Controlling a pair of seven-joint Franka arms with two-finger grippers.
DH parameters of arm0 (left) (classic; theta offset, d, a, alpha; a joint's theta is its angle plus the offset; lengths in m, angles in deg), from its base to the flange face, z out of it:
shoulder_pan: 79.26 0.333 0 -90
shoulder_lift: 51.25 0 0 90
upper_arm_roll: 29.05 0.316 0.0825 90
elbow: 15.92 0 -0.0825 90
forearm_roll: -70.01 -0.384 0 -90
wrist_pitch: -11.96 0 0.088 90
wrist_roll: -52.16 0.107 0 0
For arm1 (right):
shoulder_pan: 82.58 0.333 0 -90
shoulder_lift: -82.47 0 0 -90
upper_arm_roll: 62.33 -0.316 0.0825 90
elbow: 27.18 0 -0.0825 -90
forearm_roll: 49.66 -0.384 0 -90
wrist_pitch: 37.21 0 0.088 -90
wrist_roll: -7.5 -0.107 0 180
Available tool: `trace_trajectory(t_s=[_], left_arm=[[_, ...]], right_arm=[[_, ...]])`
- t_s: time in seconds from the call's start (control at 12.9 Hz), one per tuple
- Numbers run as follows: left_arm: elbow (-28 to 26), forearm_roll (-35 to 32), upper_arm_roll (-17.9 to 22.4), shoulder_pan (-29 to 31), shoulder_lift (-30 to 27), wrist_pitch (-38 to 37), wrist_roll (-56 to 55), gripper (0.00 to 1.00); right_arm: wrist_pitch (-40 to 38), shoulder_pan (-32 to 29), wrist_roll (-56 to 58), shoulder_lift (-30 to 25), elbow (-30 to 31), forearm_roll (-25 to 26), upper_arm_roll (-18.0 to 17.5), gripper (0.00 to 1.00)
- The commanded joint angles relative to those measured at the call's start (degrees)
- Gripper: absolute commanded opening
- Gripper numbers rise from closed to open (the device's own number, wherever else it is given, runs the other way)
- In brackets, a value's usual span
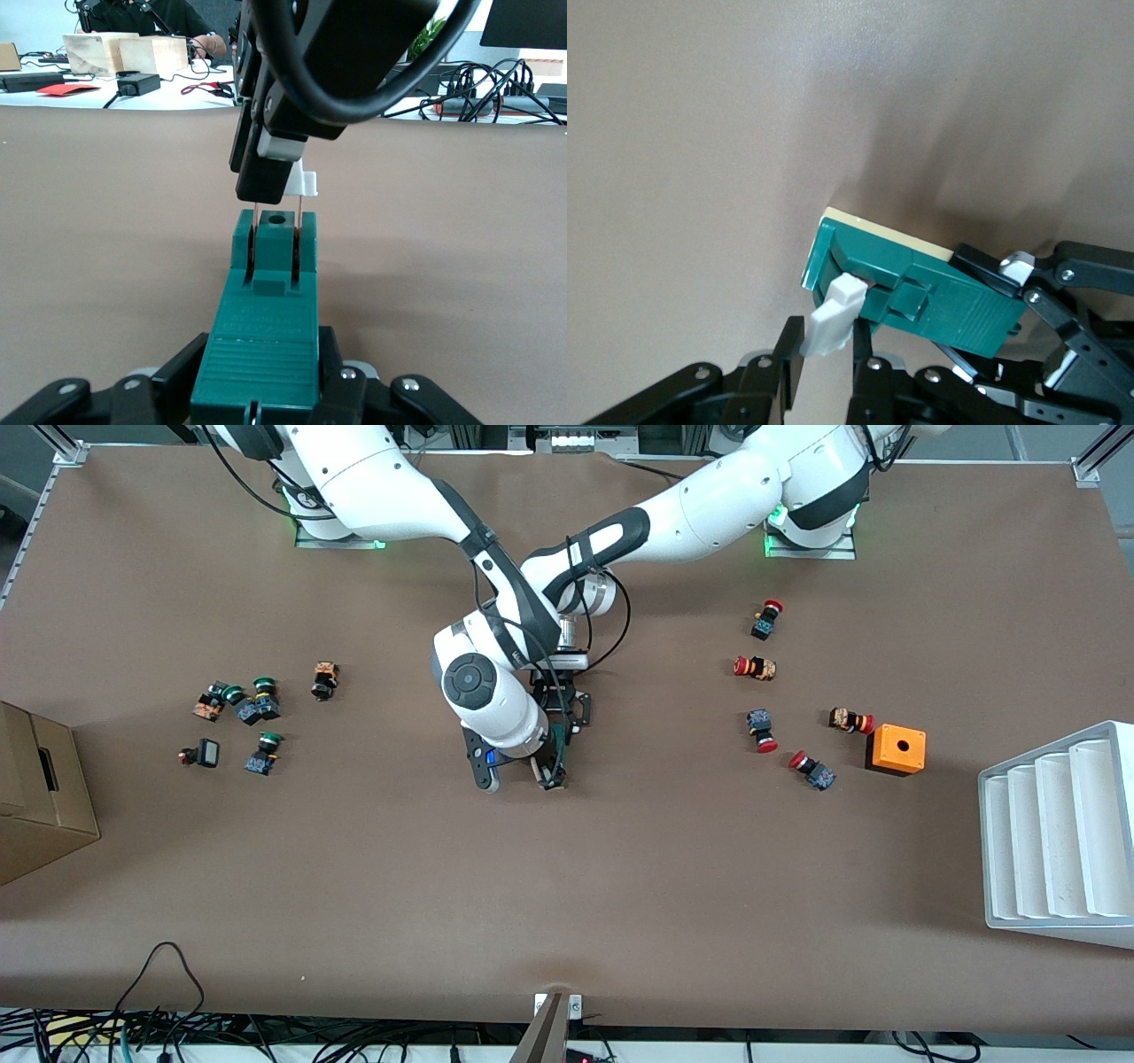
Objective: Close load switch with both arms
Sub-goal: 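Press the white latch fully closed with the right gripper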
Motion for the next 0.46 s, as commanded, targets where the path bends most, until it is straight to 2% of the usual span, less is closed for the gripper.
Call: trace_trajectory(t_s=[0.0,0.15,0.31,0.39], left_arm=[[3.8,-2.1,0.1,-1.7,2.3,2.3,-0.3,0.23],[3.8,-2.1,0.1,-1.7,2.3,2.4,-0.3,0.23],[3.8,-2.1,0.1,-1.7,2.3,2.5,-0.3,0.23],[3.8,-2.1,0.1,-1.7,2.3,2.5,-0.3,0.23]], right_arm=[[1.8,-1.7,0.5,3.5,-3.8,0.9,0.7,0.27],[2.0,-2.2,1.5,4.2,-4.3,0.9,0.8,0.27],[2.0,-2.5,1.5,5.7,-6.2,0.9,0.9,0.35],[2.0,-2.5,1.5,6.0,-6.6,0.9,0.9,0.36]])
